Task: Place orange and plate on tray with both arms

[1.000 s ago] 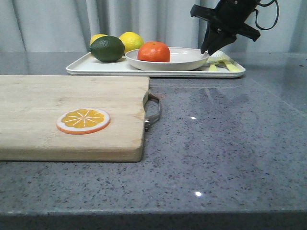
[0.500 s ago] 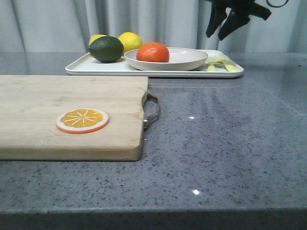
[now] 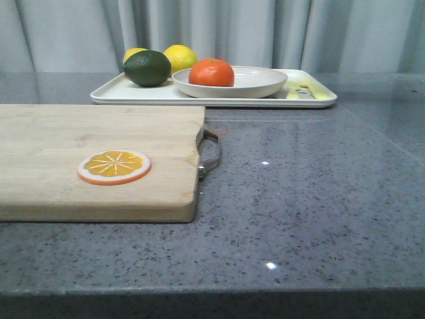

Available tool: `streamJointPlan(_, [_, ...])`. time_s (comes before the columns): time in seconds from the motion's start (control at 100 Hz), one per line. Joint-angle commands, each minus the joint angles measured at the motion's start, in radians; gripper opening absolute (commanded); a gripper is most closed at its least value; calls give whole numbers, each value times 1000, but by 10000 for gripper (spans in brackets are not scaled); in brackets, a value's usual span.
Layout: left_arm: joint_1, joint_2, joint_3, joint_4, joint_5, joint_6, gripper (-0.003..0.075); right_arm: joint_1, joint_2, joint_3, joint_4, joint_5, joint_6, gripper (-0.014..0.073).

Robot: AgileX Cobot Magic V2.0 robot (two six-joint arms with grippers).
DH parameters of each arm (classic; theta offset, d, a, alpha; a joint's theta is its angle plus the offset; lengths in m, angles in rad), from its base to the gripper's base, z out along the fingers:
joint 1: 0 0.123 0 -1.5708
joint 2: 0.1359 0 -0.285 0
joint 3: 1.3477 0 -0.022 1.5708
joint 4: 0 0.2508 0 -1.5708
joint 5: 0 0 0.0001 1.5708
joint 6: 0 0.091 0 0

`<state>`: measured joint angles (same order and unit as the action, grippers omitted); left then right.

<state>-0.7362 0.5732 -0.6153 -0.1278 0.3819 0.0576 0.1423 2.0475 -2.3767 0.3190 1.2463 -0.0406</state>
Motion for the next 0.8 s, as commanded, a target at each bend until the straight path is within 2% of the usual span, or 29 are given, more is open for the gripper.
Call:
streamJointPlan(0.0, [0,2,-32,-11,-84,4,186,0,-128,26,-4,75,-16,-67])
streamJointPlan(0.28, [0,2,-32,-13,-103,4,186,0,-368,287,-75,16,-43,-67])
streamJointPlan(0.79, [0,2,-32,-20,-101,2,186,0,-908,1010,-75,-334,-99,-67])
